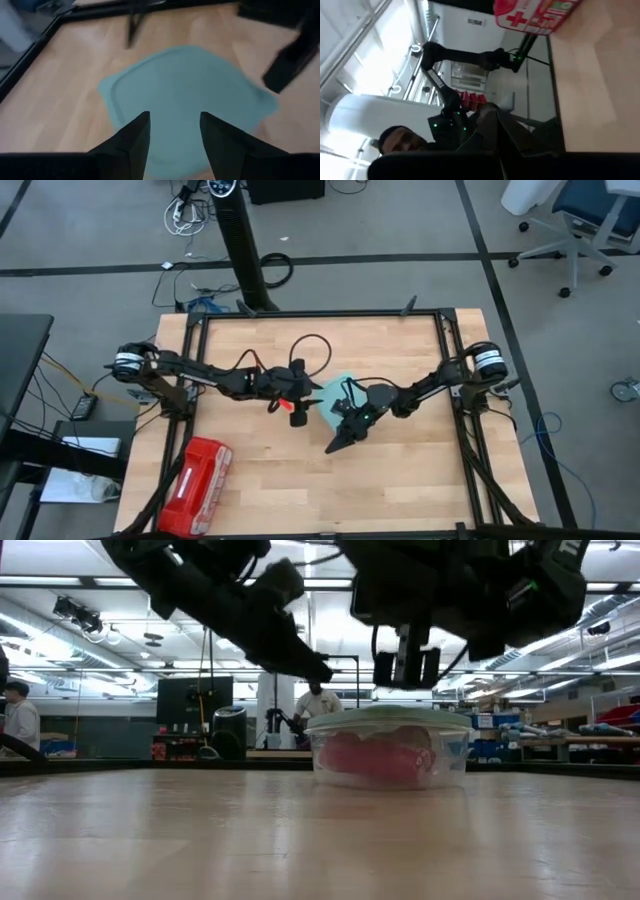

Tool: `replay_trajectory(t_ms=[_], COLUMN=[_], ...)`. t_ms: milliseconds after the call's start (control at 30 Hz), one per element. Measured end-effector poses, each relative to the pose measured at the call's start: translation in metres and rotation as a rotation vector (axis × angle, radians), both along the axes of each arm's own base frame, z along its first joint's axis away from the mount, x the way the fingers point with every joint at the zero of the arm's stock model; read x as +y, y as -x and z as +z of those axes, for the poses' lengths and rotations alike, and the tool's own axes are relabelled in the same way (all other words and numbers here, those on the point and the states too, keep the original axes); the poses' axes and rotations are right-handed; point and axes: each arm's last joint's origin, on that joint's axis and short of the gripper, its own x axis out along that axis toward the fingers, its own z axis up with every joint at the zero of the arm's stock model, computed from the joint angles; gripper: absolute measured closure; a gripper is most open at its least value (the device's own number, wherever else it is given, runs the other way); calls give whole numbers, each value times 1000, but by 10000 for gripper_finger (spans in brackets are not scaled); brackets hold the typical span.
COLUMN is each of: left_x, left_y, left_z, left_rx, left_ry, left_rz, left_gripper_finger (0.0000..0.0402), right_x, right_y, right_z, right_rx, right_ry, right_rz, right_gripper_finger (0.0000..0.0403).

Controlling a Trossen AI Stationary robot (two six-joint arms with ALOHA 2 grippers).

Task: Roll bandage
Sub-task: Close the green tupperware

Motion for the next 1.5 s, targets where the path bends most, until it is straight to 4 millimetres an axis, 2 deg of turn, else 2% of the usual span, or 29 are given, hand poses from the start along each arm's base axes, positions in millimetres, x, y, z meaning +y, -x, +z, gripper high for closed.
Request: replay_trajectory(t_ms=[200, 300, 433, 533, 767, 967, 1033, 1100, 1167, 1267, 1400, 1433, 1500], left_x=[9, 13, 16, 16, 16, 17, 17, 17, 17, 18, 19, 19, 19], left_y=[0, -4, -9, -13, -14, -13, -13, -13, -13, -13, -13, -13, -13], left_z=[-7, -15, -32, -40, -40, -41, -41, -41, -41, -41, -41, -41, -41], left_rx=[12, 33, 68, 66, 61, 78, 78, 80, 81, 82, 79, 80, 78], left_ry=[51, 55, 103, 127, 125, 128, 131, 133, 131, 137, 139, 139, 139], left_rz=[19, 29, 21, 18, 25, 40, 43, 44, 50, 53, 55, 55, 54], left_gripper_finger=[225, 225, 225, 225, 225, 225, 225, 225, 225, 225, 225, 225, 225], right_x=[-15, -21, -24, -27, -33, -28, -29, -33, -35, -38, -35, -34, -34], right_y=[-3, -6, -7, -6, -5, 1, -1, -4, -6, -3, 0, 0, -4], right_z=[-9, -19, -23, -20, -11, 10, 3, -20, -32, -20, 19, 20, 4], right_rx=[-26, 18, 15, 12, -20, -123, -79, 71, 100, -16, -127, -133, -57], right_ry=[-41, -54, -115, -144, -197, -255, -214, -156, -132, -233, -248, -226, -133], right_rz=[11, 18, 61, 67, 77, 100, 102, 76, 85, 105, 126, 128, 116], right_gripper_finger=[403, 403, 403, 403, 403, 403, 403, 403, 403, 403, 403, 403, 403])
